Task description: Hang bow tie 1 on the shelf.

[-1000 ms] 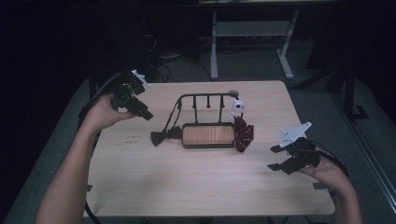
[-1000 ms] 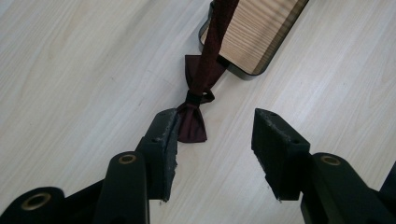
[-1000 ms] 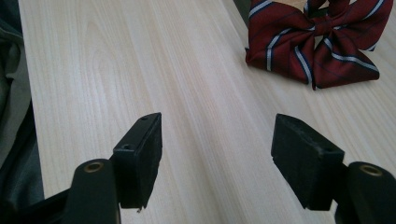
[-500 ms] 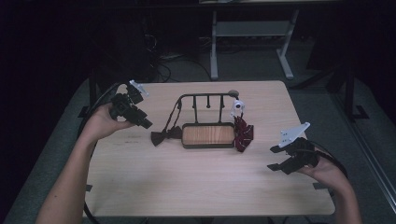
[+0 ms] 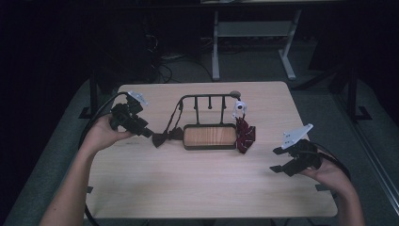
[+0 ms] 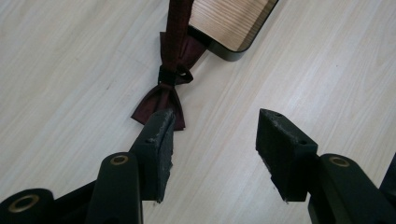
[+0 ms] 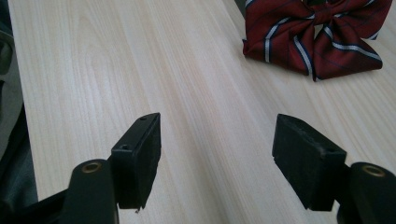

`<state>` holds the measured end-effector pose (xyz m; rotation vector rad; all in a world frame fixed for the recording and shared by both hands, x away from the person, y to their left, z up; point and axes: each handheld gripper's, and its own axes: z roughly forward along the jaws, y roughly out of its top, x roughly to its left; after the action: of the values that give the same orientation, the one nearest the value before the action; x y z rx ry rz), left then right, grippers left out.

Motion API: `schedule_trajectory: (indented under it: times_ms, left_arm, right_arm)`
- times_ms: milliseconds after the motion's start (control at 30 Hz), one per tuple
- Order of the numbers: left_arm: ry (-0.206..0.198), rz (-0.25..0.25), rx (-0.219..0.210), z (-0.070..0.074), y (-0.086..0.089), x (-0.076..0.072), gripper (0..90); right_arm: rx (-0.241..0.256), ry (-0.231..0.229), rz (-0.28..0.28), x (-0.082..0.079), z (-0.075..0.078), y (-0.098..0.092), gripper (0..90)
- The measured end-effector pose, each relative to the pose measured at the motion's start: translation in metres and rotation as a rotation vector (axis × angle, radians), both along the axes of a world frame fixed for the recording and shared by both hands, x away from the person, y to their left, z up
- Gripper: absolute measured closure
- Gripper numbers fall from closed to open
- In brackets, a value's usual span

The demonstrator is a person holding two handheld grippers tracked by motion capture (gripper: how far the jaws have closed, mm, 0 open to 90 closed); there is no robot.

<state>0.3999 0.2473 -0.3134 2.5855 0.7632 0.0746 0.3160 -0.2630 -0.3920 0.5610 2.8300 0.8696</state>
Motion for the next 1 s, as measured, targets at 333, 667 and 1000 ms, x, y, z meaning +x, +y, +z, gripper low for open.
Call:
schedule_trajectory:
  times_ms: [333, 667, 1000]
  left_arm:
    - [-0.010, 0.010, -0.002, -0.010, 0.006, -0.011, 43.7]
    - [-0.021, 0.018, -0.011, -0.017, 0.012, -0.021, 42.0]
    - [-0.029, 0.018, -0.019, -0.026, 0.014, -0.030, 40.3]
  right_arm:
    - [0.003, 0.002, -0.010, -0.001, 0.000, -0.001, 31.9]
    - [0.005, 0.004, -0.014, -0.002, 0.001, -0.003, 31.8]
    - [0.005, 0.004, -0.020, -0.003, 0.000, -0.005, 31.8]
